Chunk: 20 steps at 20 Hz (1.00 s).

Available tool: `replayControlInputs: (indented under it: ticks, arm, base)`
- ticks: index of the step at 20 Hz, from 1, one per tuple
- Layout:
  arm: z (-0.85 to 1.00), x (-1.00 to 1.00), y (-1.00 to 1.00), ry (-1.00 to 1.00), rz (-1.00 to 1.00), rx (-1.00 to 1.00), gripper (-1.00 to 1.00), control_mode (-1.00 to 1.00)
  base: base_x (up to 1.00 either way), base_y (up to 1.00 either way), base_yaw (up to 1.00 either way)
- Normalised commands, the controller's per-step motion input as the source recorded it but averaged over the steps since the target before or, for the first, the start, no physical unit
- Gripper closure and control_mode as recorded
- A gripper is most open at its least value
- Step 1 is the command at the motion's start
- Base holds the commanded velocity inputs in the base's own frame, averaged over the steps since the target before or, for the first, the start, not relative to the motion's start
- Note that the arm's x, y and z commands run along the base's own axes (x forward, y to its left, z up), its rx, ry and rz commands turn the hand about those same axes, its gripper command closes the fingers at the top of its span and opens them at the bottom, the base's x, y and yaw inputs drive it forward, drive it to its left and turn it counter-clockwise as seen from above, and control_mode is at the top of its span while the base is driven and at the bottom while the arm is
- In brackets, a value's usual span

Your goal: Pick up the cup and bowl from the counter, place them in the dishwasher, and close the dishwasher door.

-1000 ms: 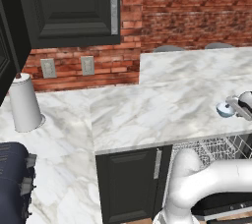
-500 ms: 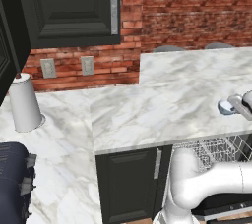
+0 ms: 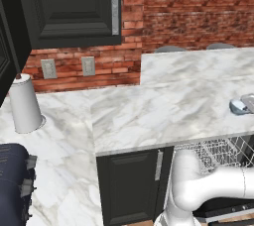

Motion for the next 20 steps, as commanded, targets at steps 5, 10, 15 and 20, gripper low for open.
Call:
replayControlInputs:
  ticks: [5, 10, 15, 20]
  arm:
    - [0.09, -0.74, 0.00, -0.07, 0.00, 0.00, 1.00, -1.00]
    - [-0.03, -0.64, 0.00, -0.02, 0.00, 0.00, 1.00, -1.00]
    - [-0.24, -0.47, 0.05, 0.00, 0.00, 0.00, 1.00, -1.00]
    - [-0.41, -0.23, 0.12, 0.00, 0.00, 0.00, 1.00, -1.00]
  base:
    - [0.00, 0.00, 0.00]
    - [0.00, 0.00, 0.00]
    - [0.00, 0.00, 0.00]
    - [0.00, 0.00, 0.00]
